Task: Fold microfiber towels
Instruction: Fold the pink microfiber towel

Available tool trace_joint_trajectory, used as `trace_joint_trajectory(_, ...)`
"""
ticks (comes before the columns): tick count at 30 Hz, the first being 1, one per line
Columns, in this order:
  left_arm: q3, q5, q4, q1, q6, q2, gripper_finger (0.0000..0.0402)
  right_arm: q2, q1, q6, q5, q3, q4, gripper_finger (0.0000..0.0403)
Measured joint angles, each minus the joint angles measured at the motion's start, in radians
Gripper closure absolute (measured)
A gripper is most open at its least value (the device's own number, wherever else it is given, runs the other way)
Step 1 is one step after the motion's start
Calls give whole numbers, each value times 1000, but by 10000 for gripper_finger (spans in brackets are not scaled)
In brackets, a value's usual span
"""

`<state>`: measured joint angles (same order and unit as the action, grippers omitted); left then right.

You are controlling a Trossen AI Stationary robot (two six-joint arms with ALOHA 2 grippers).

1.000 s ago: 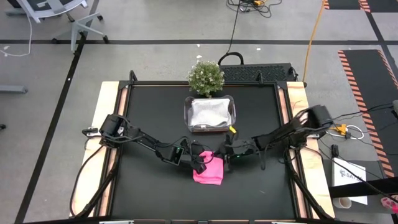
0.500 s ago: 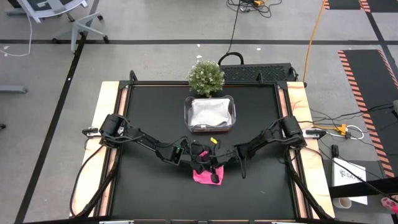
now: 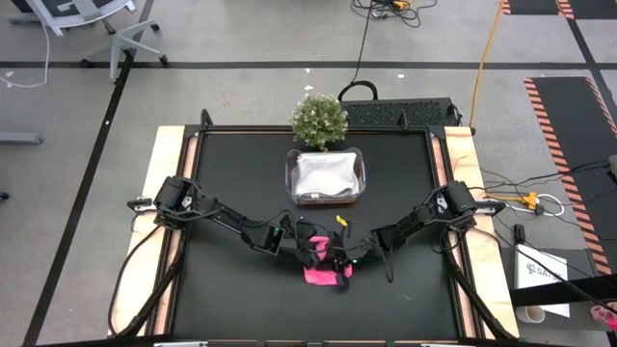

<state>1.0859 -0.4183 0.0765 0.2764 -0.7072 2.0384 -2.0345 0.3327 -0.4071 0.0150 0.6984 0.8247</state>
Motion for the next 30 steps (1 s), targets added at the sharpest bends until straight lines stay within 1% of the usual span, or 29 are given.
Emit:
trace_joint_trajectory(7, 0, 0, 0, 0, -2, 0, 220, 103, 54, -52, 6, -115, -14, 403)
trace_joint_trajectory(14, 0, -11, 0, 0, -5, 0, 220, 252, 115, -148, -54, -214, -23, 403)
trace_joint_trajectory(17, 0, -14, -3, 0, -9, 0, 220, 325, 122, -165, -74, -229, -74, 403)
trace_joint_trajectory(22, -1, -21, -11, -2, -13, 1, 220, 466, 110, -87, -124, -221, -221, 403)
trace_joint_trajectory(25, -2, -24, -17, -2, -13, 1, 220, 532, 92, -32, -162, -220, -251, 403)
trace_joint_trajectory(27, -2, -24, -18, -2, -14, 1, 220, 552, 75, -7, -175, -220, -281, 403)
trace_joint_trajectory(30, -1, -26, -20, -2, -15, 1, 220, 548, 49, 3, -172, -221, -327, 403)
